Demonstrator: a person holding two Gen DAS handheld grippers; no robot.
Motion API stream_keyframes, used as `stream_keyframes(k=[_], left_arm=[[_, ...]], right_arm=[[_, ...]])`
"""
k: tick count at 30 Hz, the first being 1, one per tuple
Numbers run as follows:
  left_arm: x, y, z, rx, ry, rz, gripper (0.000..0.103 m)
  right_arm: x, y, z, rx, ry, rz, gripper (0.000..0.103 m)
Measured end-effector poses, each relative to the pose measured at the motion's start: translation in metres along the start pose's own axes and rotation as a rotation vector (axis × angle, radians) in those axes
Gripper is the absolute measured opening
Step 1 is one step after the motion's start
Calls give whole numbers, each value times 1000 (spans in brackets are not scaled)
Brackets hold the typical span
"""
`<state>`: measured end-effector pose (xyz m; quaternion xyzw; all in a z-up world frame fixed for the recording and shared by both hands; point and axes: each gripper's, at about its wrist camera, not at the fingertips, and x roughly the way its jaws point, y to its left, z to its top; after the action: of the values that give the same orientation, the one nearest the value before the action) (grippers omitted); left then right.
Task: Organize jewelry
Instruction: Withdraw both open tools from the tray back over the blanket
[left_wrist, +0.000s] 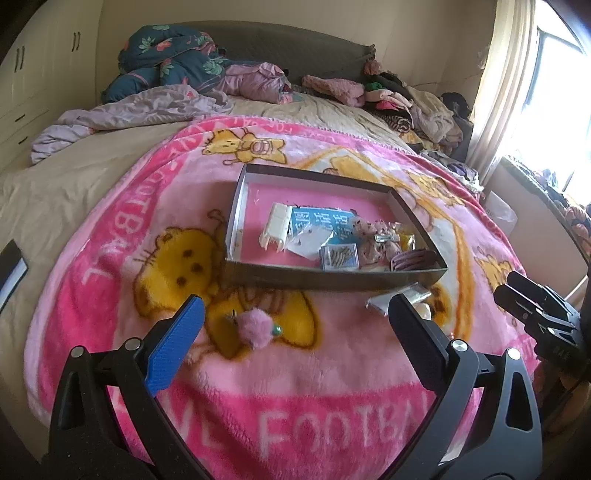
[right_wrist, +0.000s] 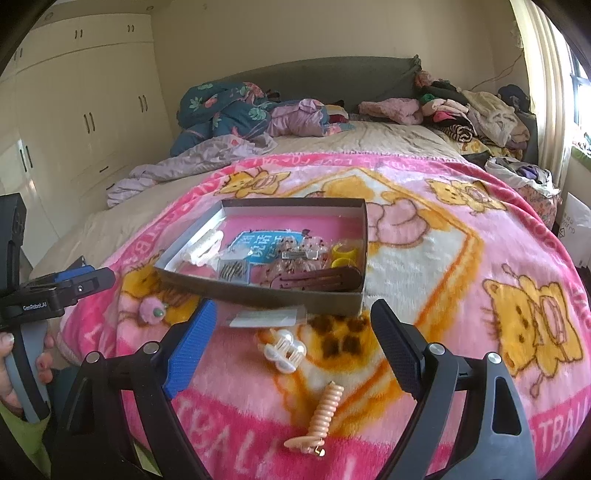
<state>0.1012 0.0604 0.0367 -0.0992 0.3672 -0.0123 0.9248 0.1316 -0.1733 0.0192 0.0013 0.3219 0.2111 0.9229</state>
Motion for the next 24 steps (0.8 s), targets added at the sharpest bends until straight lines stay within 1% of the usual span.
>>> stream_keyframes(k=[11,24], left_arm=[[1,-1,-21,19,22,14,91],[11,-3,-44,27,70,24,91]], right_arm=[[-5,6,-15,-23,18,20,83],[0,3,-41,-28,75,36,83]])
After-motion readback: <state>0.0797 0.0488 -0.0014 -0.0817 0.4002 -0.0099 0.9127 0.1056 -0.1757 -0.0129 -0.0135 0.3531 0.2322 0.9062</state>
